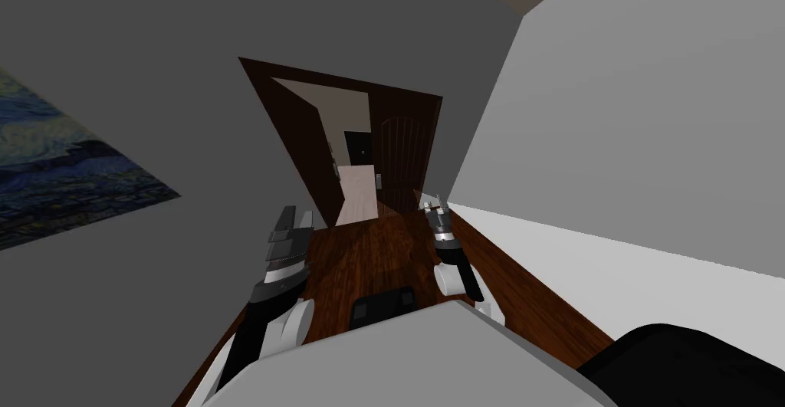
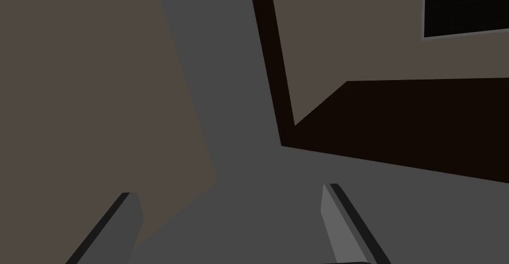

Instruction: Push the door open

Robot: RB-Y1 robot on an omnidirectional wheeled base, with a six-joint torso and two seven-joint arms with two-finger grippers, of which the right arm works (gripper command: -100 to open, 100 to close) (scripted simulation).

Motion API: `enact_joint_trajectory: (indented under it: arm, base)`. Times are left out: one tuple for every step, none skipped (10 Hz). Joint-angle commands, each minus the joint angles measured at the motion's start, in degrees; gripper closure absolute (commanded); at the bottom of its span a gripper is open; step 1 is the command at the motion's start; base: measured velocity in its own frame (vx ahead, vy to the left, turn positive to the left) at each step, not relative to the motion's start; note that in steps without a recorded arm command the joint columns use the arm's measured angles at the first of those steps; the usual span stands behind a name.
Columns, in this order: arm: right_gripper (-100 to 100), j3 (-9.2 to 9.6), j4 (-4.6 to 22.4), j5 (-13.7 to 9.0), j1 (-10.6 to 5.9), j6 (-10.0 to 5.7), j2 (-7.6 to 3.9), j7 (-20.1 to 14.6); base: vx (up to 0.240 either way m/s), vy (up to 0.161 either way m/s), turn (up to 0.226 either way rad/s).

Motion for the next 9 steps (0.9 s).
enact_joint_trajectory:
  arm:
    - [-100, 0.23, 0.44, 0.42, 0.05, -0.02, -0.19, -0.19]
    - [-100, 0.38, 0.71, 0.69, 0.08, -0.03, -0.29, -0.3]
    - [-100, 0.56, 1.07, 1.02, 0.11, -0.04, -0.42, -0.45]
    - [-100, 0.75, 1.42, 1.36, 0.15, -0.05, -0.55, -0.6]
    - [-100, 1.11, 2.11, 2.03, 0.23, -0.08, -0.76, -0.89]
    - [-100, 1.38, 2.62, 2.52, 0.28, -0.09, -0.91, -1.1]
    - [-100, 1.65, 3.14, 3.02, 0.34, -0.11, -1.05, -1.32]
    - [-100, 1.98, 3.78, 3.63, 0.41, -0.14, -1.2, -1.59]
    - [-100, 2.32, 4.41, 4.24, 0.48, -0.16, -1.34, -1.86]
  base:
    - [0.074, -0.01, -0.01]
    - [0.176, 0.017, -0.034]
    - [0.225, 0.006, -0.026]
    - [0.207, -0.002, -0.024]
    - [0.194, 0.036, -0.035]
    - [0.198, 0.039, -0.043]
    - [0.235, 0.054, -0.032]
    - [0.216, 0.04, -0.04]
    - [0.187, 0.024, -0.044]
